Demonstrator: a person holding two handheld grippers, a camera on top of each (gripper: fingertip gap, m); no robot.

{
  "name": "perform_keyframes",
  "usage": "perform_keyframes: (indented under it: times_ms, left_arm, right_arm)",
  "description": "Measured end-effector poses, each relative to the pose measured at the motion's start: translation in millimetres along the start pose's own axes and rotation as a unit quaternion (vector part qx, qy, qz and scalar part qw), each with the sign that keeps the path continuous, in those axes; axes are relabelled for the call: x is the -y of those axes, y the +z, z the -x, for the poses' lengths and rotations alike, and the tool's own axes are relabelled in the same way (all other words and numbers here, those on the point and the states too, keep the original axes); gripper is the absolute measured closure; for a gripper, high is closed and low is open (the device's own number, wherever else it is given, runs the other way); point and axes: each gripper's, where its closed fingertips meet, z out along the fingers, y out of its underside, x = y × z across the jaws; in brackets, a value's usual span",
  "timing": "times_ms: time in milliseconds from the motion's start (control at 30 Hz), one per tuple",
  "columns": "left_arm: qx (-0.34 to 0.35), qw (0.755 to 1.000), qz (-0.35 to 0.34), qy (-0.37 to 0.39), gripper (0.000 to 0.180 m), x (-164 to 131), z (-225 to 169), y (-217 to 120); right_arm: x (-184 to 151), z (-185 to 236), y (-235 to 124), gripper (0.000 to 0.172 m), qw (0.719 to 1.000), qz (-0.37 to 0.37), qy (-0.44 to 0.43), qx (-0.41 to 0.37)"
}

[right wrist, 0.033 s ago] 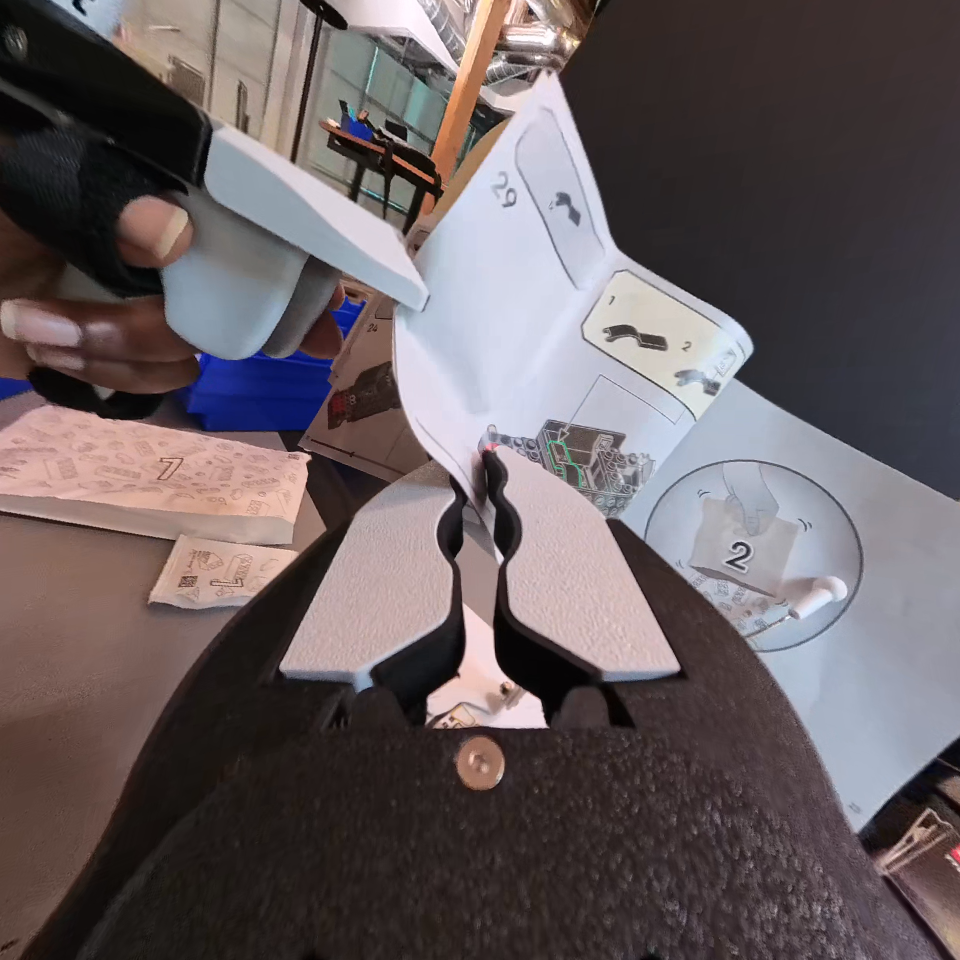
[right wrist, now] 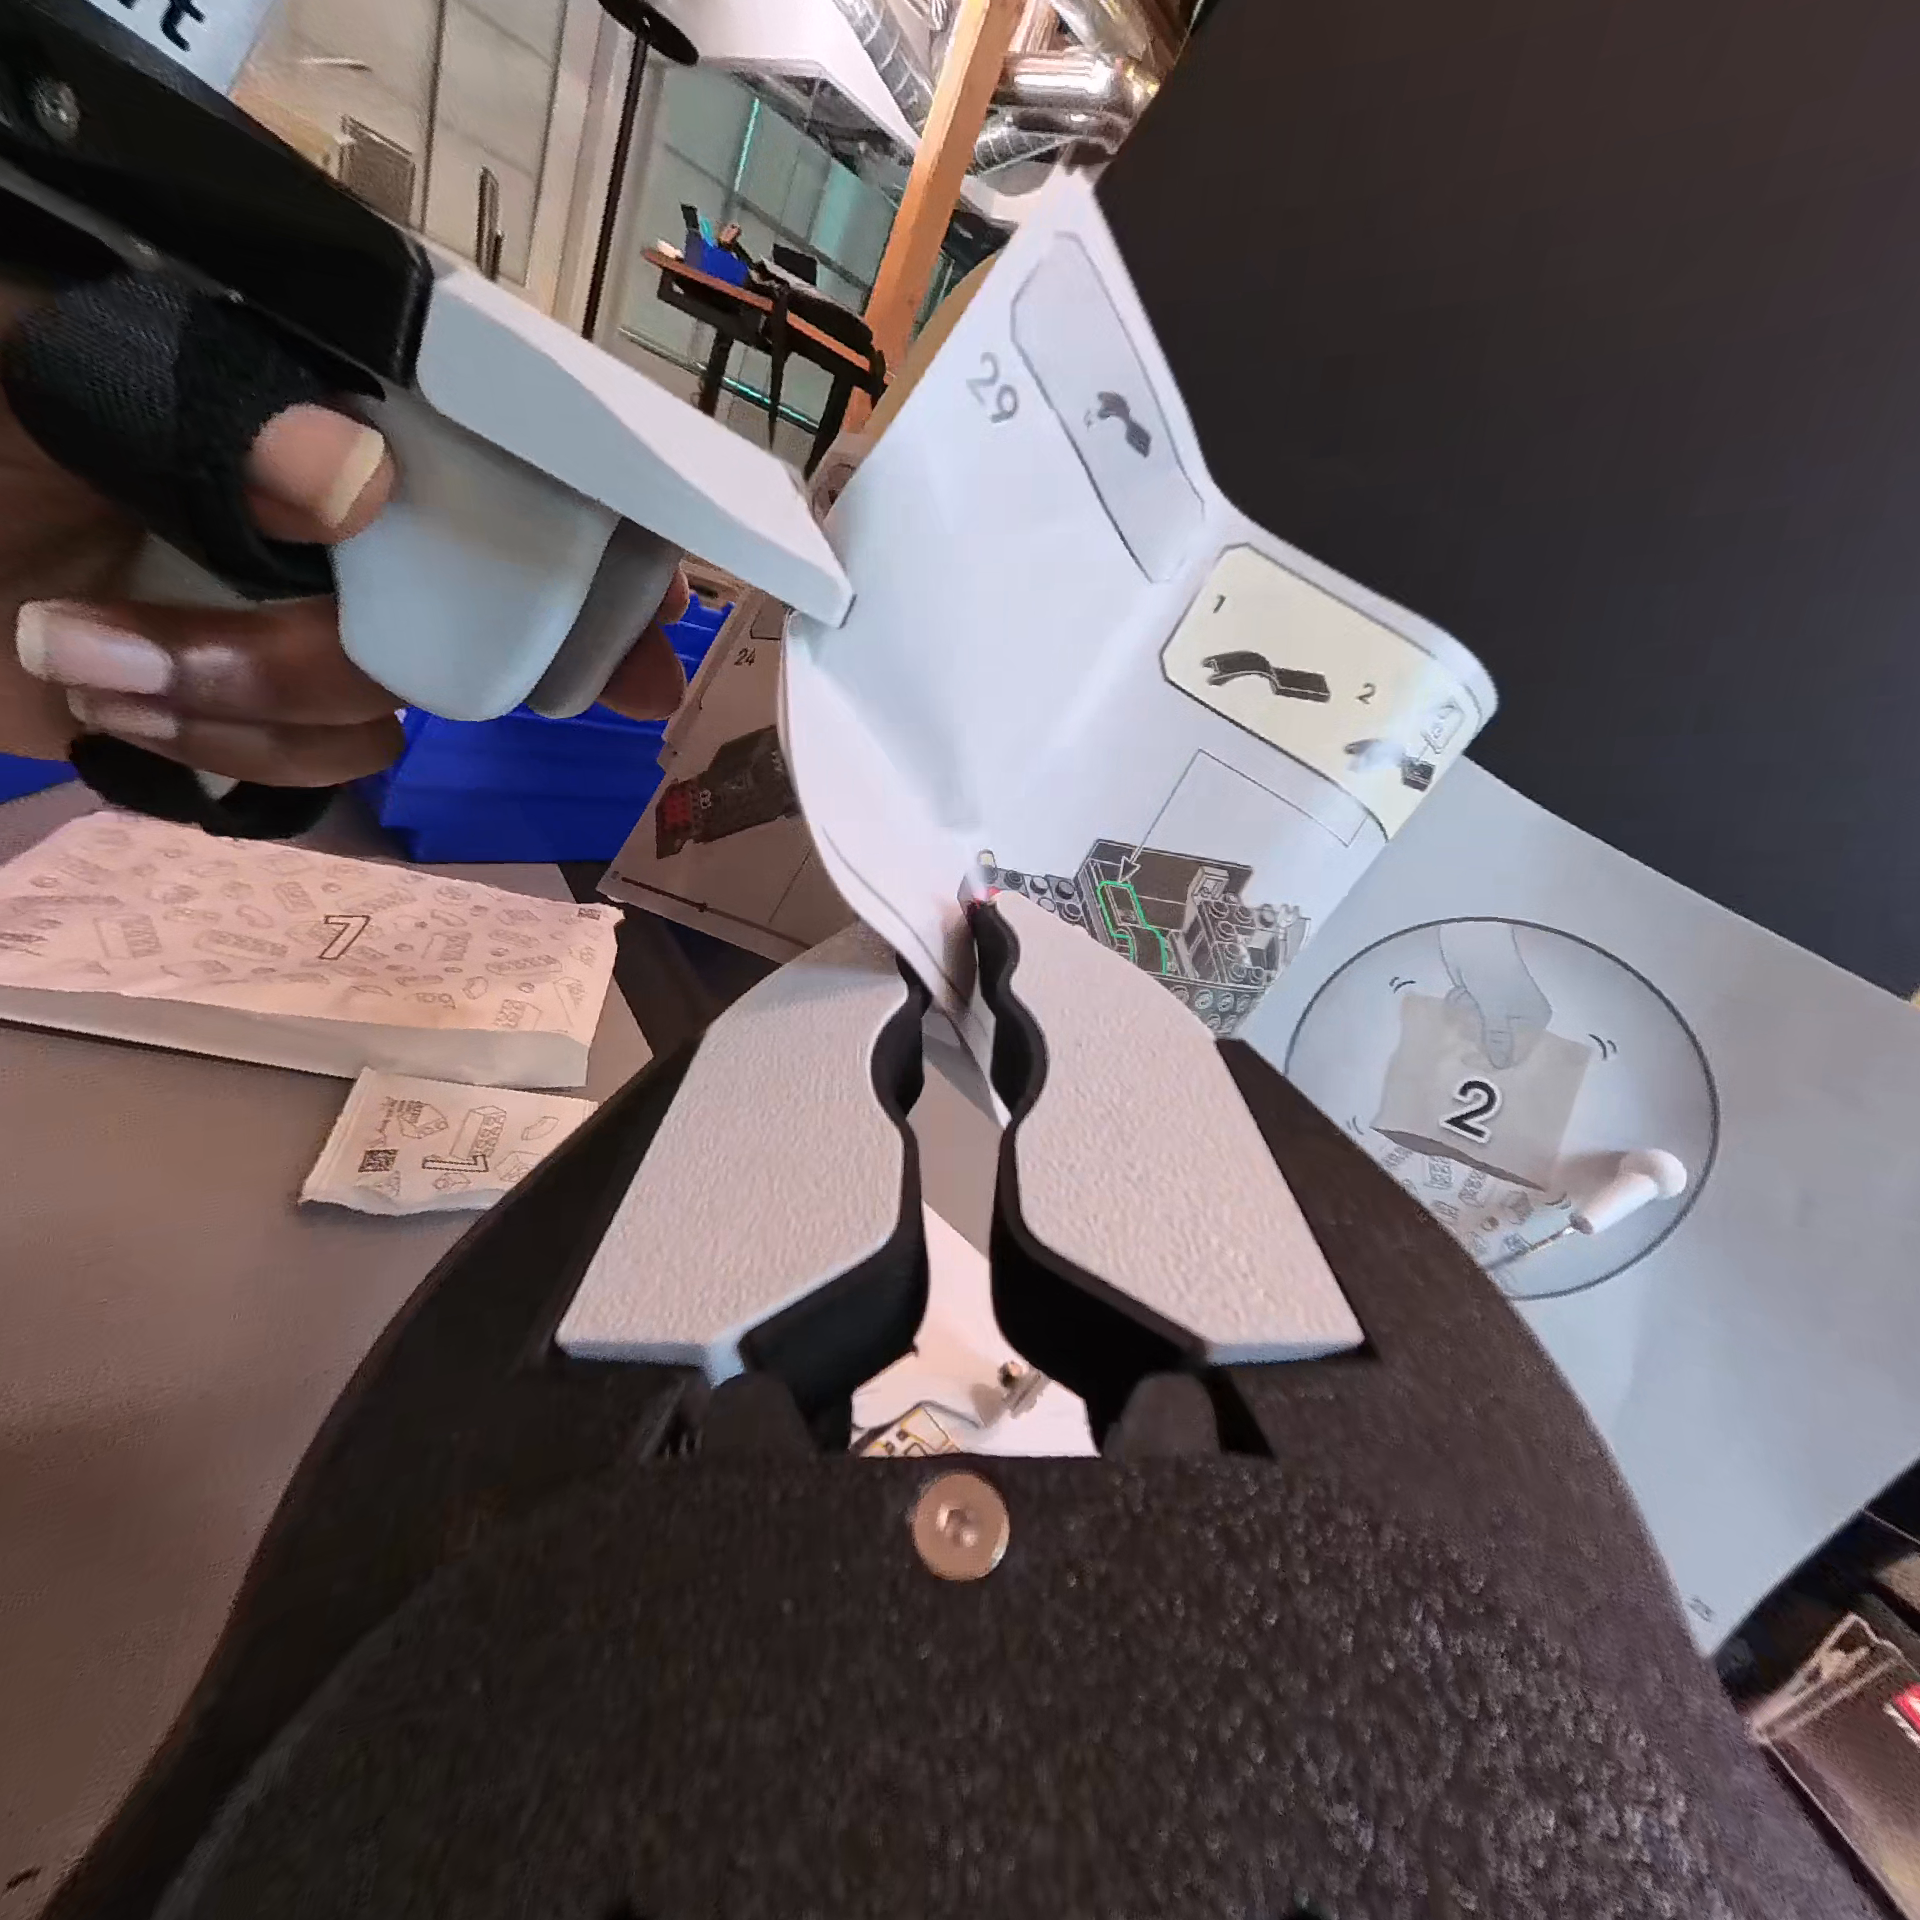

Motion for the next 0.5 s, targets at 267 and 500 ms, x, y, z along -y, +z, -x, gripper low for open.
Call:
perform_keyframes:
  times_ms: [267,500]
  left_arm:
    - [-0.036,0.999,-0.002,-0.009,0.180,-3.4,-4.3,-3.9]
    - [-0.047,0.999,0.000,0.003,0.180,-10.6,-7.6,-3.5]
  right_arm:
    - [29.7,29.2,-31.4,0.130,0.988,-0.028,0.071,0.132]
    - [42.9,-19.8,-6.5,0.081,0.990,0.026,0.122,0.066]
